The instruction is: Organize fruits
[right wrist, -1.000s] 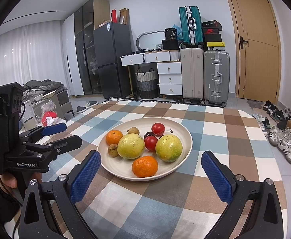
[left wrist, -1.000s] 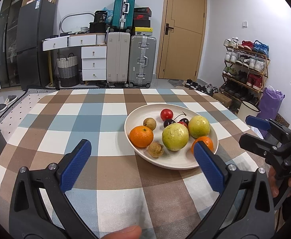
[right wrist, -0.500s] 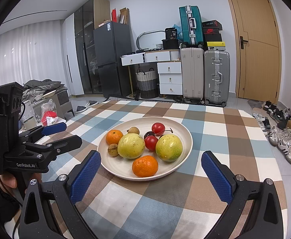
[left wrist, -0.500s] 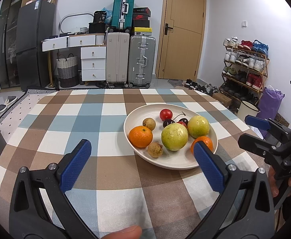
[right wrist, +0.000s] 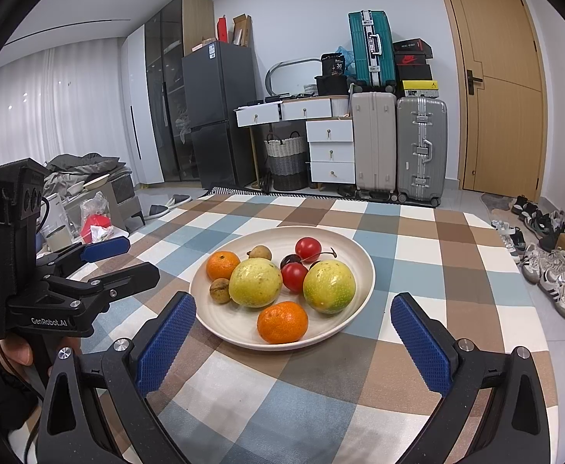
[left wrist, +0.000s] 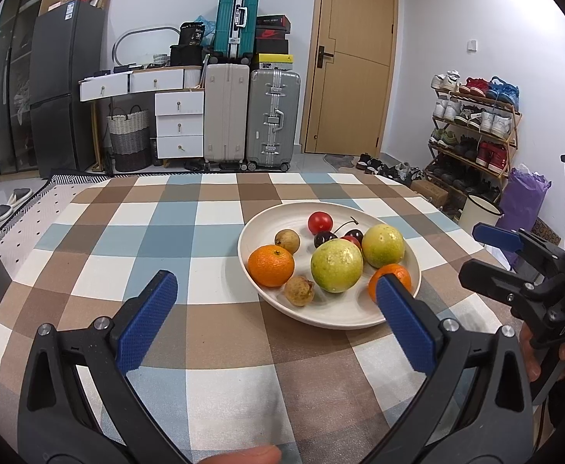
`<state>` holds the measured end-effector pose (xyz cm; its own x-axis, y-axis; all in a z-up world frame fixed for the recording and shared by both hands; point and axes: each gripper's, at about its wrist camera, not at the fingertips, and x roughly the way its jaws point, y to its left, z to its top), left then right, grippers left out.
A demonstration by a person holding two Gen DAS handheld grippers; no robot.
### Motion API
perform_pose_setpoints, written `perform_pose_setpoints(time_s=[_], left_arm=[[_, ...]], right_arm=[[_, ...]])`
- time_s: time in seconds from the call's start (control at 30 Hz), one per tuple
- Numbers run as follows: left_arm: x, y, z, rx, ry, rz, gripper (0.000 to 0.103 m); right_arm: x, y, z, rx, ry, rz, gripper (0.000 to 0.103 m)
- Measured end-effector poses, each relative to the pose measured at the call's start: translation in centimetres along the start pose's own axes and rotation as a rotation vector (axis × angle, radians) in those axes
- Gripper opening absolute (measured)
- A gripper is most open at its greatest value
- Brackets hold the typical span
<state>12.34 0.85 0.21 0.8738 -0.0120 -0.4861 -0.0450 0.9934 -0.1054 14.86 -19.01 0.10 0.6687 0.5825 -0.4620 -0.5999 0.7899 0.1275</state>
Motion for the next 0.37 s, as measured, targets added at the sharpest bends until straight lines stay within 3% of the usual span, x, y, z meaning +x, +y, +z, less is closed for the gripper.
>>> perform_pose_setpoints(time_s=[0.37], left_arm=[[-0.12,-0.13,0.3,0.007,-0.006,-0.001,0.103]], right_arm=[[-0.01,0.04,0.04,0.0,0.0,-0.001,0.103]])
